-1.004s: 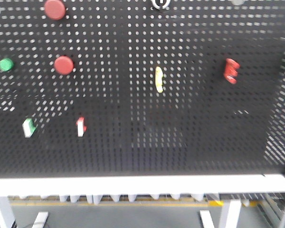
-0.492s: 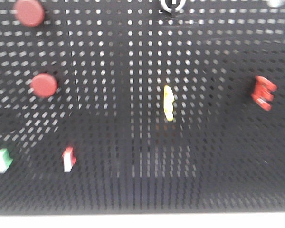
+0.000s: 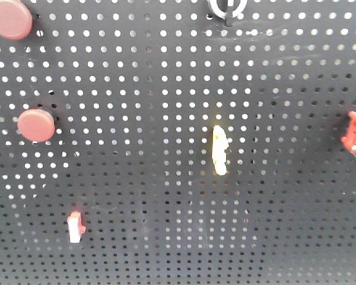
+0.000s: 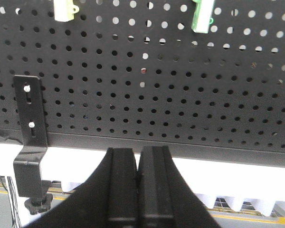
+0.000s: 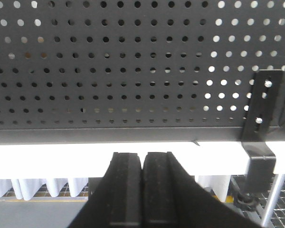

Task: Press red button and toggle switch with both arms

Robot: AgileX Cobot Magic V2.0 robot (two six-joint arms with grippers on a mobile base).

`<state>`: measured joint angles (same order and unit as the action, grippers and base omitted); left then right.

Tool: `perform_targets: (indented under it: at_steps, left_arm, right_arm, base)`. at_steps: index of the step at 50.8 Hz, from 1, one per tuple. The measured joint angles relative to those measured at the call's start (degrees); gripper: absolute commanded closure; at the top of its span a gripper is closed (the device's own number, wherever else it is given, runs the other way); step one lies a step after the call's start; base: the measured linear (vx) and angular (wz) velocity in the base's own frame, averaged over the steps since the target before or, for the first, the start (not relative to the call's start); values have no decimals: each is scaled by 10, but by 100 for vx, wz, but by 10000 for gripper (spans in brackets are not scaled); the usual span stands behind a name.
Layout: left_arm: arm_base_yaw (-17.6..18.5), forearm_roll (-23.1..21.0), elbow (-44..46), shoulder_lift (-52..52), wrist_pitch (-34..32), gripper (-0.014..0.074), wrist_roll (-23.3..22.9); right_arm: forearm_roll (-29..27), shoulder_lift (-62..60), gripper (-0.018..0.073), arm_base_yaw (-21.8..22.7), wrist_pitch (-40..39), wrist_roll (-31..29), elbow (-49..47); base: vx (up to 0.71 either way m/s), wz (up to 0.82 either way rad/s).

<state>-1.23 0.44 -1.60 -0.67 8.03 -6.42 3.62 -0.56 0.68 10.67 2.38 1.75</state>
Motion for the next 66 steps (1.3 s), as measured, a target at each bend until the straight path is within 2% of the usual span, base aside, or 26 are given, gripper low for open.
perform_targets:
  at_steps: [30,36,45,58,62,66]
  left_arm:
    - [0,0,0,0,0,595,0]
    - [0,0,0,0,-18,595,0]
    - [0,0,0,0,-72,595,0]
    - [0,0,0,0,-142,595,-1]
    - [0,0,14,0,-157,595,-1]
    - [0,12,73,0,-141,595,-1]
  right_arm:
    - [3,0,559,0,0,0,0]
    - [2,0,559,0,-4,0,0]
    - [2,0,559,0,-59,0,0]
    - [3,0,559,0,-207,5,-3]
    - [3,0,559,0,-201,12,-31]
    - [7,0,559,0,-170,14,-91]
  base:
    - [0,0]
    - [0,0]
    - [0,0]
    - [0,0]
    - [0,0]
    - [0,0]
